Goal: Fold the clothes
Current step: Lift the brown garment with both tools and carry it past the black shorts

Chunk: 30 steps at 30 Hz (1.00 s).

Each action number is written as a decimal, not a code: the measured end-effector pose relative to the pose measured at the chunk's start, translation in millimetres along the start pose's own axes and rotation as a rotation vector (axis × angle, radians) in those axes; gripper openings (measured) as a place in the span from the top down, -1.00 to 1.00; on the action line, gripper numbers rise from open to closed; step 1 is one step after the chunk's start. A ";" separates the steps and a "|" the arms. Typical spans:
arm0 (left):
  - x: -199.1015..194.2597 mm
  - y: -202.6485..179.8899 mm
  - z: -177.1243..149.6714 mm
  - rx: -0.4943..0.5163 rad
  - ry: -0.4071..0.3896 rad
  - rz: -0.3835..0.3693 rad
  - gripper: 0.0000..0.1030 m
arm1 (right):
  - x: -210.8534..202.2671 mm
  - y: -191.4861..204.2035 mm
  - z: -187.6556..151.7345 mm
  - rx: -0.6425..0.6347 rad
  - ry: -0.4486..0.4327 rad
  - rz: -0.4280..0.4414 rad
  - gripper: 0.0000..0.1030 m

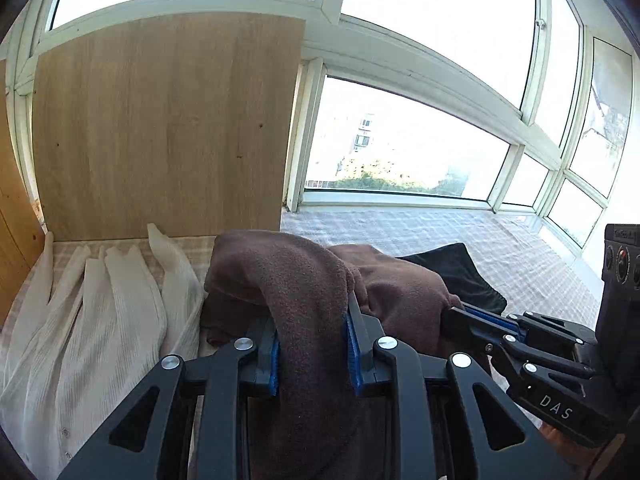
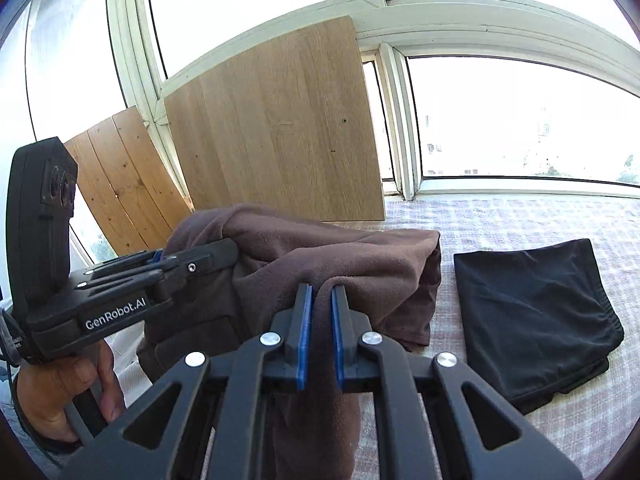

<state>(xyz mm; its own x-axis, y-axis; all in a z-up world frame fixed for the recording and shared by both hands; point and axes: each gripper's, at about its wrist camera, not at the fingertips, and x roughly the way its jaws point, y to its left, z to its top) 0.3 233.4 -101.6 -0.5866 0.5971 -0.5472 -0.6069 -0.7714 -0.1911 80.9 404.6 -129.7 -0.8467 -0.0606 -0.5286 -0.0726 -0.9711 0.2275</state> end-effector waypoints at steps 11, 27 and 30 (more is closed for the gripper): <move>-37.7 -36.6 -20.7 0.085 0.007 0.021 0.55 | -27.7 -1.0 -48.5 0.030 0.197 -0.151 0.32; -68.1 -45.3 -28.8 0.055 0.029 0.065 0.55 | 42.2 -17.2 -94.0 0.309 0.181 -0.038 0.20; -77.6 -41.9 -28.0 0.028 0.034 0.049 0.55 | 52.0 -23.1 -85.5 0.305 0.119 -0.004 0.20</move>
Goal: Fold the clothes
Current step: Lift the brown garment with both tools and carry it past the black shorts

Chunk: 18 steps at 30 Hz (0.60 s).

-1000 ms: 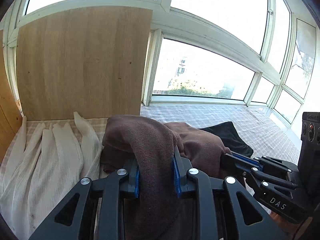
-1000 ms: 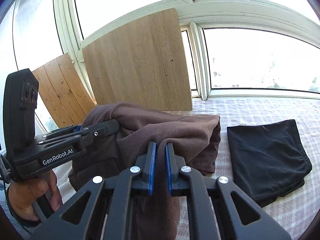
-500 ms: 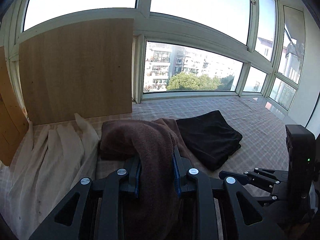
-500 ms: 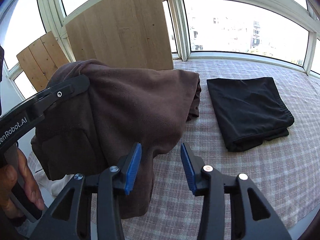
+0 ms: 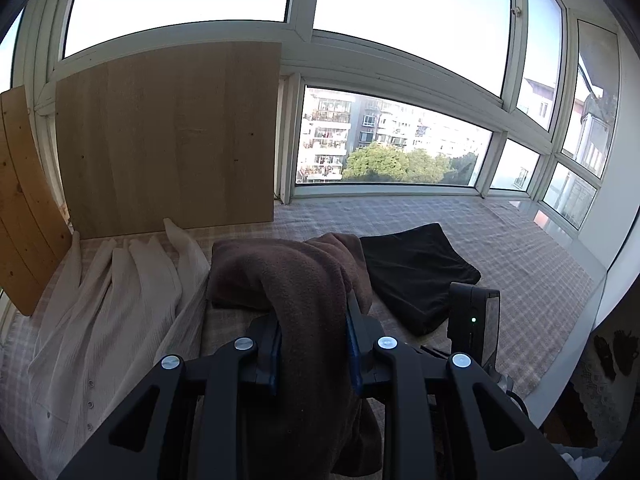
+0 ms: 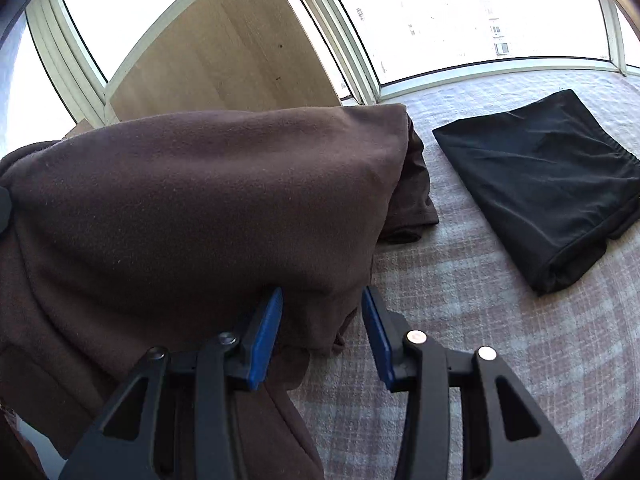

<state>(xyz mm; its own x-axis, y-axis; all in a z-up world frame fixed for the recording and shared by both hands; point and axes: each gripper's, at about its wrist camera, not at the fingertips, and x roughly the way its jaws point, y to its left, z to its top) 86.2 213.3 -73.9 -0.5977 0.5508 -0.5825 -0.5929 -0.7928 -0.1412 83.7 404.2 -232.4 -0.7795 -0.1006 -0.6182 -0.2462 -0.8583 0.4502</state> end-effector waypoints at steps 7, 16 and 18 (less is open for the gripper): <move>-25.7 1.7 10.1 -0.007 -0.032 -0.007 0.55 | 22.4 -17.0 10.0 0.138 -0.050 0.394 0.25; -52.7 -2.5 43.5 0.042 -0.122 -0.032 0.55 | -21.9 19.3 27.2 -0.029 -0.148 0.308 0.95; -60.7 -7.7 59.3 0.060 -0.162 -0.051 0.55 | -34.2 31.5 34.5 -0.086 -0.172 0.283 0.95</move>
<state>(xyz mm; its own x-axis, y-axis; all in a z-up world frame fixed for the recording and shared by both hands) 95.1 201.4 10.0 -0.6419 0.6289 -0.4386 -0.6533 -0.7481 -0.1165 82.7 397.9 -174.9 -0.8977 -0.2607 -0.3553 0.0373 -0.8483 0.5281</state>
